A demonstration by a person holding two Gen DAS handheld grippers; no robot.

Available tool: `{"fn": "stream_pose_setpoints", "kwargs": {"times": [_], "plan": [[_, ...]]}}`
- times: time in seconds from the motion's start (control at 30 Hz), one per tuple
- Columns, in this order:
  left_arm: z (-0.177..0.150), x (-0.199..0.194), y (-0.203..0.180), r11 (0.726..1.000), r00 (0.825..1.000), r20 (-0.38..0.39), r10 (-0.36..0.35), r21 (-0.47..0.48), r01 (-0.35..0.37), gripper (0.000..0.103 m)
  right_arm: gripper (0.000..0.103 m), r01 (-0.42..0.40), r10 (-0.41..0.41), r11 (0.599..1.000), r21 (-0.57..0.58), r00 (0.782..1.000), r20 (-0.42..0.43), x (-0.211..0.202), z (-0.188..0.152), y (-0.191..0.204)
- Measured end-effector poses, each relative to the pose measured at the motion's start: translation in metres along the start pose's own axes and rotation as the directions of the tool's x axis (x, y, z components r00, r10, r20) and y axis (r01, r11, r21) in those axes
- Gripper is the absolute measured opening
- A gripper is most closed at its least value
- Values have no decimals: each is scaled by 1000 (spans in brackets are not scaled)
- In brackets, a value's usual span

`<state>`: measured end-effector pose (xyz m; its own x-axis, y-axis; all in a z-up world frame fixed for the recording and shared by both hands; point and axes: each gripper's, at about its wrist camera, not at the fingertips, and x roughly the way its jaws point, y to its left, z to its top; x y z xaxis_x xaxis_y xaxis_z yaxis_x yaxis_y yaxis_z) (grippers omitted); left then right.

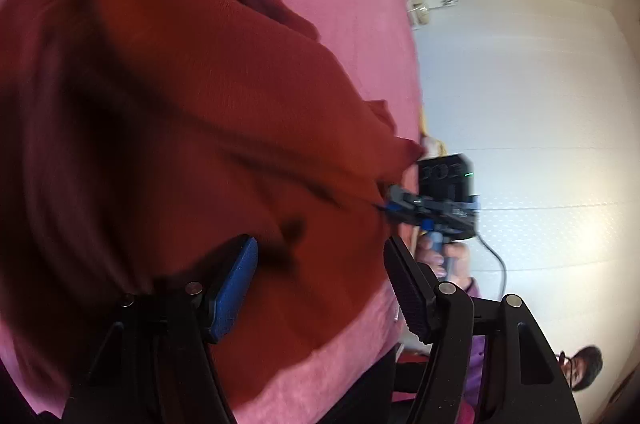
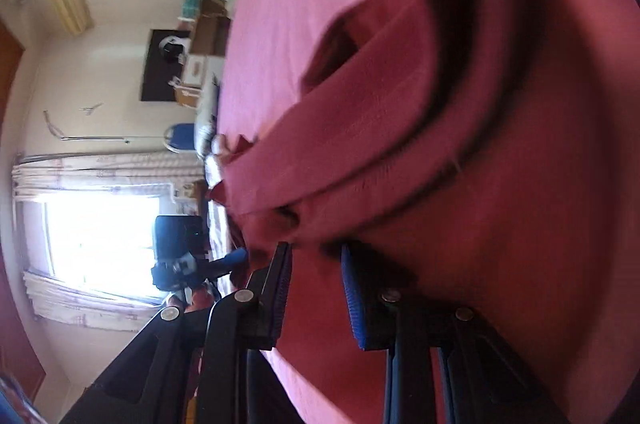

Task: Fold clothes
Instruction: 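Release the folded sweater and lift both tools away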

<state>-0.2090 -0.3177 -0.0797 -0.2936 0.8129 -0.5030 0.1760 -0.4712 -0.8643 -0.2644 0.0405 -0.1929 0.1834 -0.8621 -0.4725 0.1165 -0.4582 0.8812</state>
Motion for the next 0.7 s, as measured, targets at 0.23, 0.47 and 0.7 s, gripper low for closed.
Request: {"fn": "stream_pose_setpoints", "kwargs": {"times": [0.23, 0.47, 0.7], "plan": [[75, -33, -14, 999, 982, 189, -33, -16, 37, 67, 27, 26, -19, 997, -68, 996, 90, -13, 71, 26], [69, -95, -11, 990, 853, 504, 138, -67, -121, 67, 28, 112, -101, 994, -7, 917, 385, -56, 91, 28], [-72, -68, -30, 945, 807, 581, 109, 190, -265, 67, 31, -23, 81, 988, -153, 920, 384, -26, -17, 42]]}}
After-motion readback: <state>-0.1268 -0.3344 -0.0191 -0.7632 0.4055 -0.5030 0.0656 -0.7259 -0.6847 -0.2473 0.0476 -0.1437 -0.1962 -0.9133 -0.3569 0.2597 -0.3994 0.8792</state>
